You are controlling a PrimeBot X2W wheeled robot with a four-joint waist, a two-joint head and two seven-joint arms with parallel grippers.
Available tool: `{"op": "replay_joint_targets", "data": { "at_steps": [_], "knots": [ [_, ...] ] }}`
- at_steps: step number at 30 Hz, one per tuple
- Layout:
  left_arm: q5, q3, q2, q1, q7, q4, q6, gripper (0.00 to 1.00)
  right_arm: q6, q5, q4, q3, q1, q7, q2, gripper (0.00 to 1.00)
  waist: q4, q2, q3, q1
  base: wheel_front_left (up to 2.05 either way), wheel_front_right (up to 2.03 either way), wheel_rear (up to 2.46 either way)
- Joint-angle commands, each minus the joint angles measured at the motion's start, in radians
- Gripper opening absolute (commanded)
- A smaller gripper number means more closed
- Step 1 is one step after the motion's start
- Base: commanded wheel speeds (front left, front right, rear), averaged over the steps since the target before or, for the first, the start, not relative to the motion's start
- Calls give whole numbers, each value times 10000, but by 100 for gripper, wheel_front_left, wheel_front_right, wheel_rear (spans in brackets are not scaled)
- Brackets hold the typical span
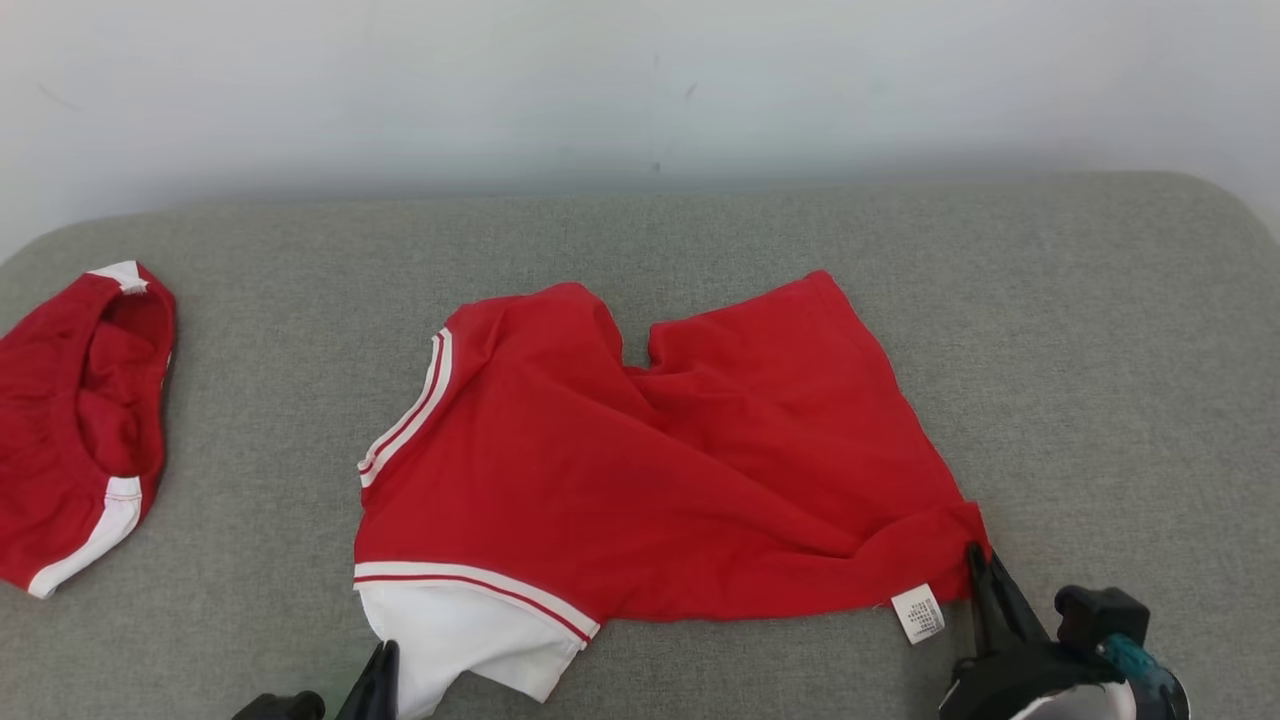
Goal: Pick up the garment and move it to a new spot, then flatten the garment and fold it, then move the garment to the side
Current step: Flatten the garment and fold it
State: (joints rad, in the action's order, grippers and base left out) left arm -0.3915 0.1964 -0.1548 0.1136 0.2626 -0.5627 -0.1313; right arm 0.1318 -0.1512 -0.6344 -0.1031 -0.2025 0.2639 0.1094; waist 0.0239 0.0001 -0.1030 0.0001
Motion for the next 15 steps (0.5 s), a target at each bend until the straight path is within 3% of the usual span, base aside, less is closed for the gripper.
{"op": "replay_joint_targets", "data": {
  "at_steps": [1, 9, 15],
  "knots": [
    [-41, -95, 13, -161, 33, 196, 11, 0, -23, -120, 233, -3, 353, 6, -66, 0, 15, -1, 81, -1, 0, 0, 0],
    [377, -680, 76, -1037, 33, 2022, 11, 0, -23, -528, 2225, 259, 1381, 6, -103, 0, 70, -1, 265, -1, 0, 0, 0],
    [526, -769, -338, -434, 33, 3363, 11, 0, -23, -865, 3243, 705, 876, 6, 241, 0, 168, -1, 342, -1, 0, 0, 0]
  ]
}}
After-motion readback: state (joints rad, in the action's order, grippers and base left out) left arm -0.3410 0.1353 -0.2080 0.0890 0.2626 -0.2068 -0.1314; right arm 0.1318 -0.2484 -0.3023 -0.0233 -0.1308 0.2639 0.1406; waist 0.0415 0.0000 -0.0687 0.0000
